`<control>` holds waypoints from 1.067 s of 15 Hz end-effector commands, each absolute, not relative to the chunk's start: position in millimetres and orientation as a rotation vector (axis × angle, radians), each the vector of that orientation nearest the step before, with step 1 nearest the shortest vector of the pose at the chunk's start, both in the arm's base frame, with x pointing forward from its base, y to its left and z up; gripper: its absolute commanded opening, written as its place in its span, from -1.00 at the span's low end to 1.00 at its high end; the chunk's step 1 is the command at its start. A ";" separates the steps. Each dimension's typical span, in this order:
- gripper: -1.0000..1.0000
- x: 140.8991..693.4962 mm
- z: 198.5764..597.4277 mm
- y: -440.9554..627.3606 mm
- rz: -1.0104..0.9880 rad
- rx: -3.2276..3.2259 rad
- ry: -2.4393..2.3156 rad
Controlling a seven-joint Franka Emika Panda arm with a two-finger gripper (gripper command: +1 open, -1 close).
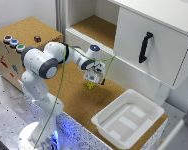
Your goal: Lift the yellow block
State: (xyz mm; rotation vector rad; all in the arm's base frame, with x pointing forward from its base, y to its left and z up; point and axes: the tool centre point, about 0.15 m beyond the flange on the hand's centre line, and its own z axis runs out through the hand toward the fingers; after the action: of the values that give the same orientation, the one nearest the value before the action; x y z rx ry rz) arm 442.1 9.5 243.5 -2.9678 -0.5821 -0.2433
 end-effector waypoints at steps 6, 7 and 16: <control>1.00 423.4 232.5 -17.9 -0.192 -3.124 -0.238; 1.00 419.8 227.4 -20.0 -0.163 -3.118 -0.192; 1.00 424.6 208.6 -2.3 -0.028 -3.199 0.039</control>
State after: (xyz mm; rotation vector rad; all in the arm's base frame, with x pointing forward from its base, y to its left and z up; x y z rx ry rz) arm 417.1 -5.2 219.4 -3.0786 -0.0954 -0.0911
